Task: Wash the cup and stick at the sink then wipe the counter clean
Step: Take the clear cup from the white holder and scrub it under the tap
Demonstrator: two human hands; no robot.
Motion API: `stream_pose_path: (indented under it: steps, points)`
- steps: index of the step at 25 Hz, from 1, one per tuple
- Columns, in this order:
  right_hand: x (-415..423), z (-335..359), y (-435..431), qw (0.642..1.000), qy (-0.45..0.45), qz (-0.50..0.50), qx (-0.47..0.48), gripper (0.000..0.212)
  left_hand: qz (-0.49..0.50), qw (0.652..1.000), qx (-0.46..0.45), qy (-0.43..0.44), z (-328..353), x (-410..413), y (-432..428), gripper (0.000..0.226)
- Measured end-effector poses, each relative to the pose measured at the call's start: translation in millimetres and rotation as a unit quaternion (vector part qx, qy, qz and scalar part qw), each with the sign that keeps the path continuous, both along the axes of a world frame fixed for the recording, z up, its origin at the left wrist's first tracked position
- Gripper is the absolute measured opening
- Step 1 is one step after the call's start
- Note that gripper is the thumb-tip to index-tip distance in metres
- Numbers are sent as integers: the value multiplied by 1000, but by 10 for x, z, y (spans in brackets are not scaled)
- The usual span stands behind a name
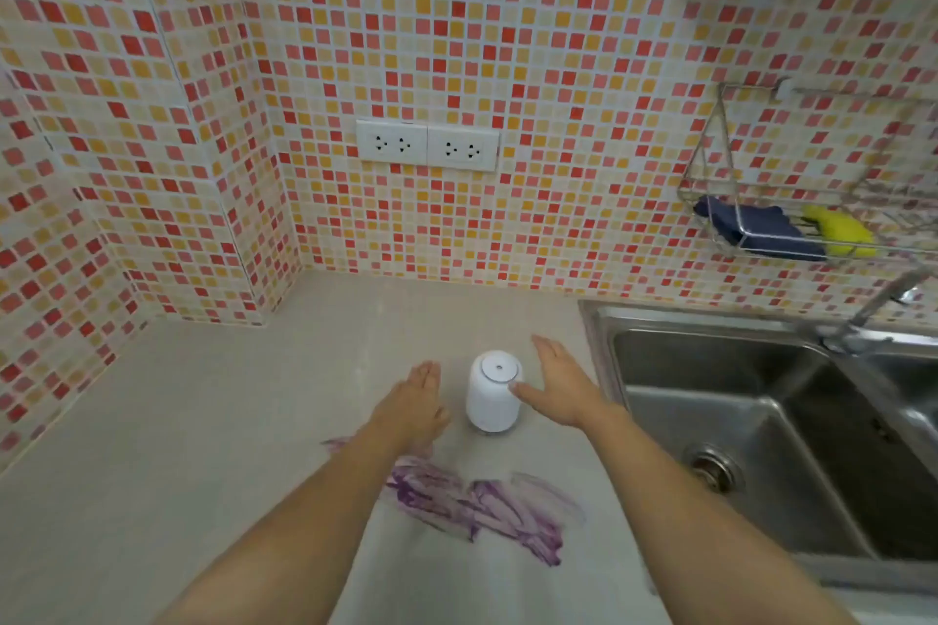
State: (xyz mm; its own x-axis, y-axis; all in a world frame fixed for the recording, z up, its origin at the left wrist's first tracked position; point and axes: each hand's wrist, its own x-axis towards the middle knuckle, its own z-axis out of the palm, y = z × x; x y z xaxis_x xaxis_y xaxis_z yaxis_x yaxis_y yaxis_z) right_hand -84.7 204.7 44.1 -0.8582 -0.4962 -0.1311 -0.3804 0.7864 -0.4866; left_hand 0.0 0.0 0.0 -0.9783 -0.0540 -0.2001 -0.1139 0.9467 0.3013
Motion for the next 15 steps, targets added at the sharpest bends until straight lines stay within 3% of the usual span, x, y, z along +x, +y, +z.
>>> stream_pose_path:
  steps: [5,10,15]
  points:
    - [-163,-265,-141,995,-87,32,-18,107,34,994,87,-62,-447,-133,110,70]
    - [-328,-312,-191,992,-77,38,-89,70,67,971,223,-54,-569,-306,285,82]
    - [-505,-393,-145,981,-137,-24,-133,72,145,926,348,-25,-666,-422,478,117]
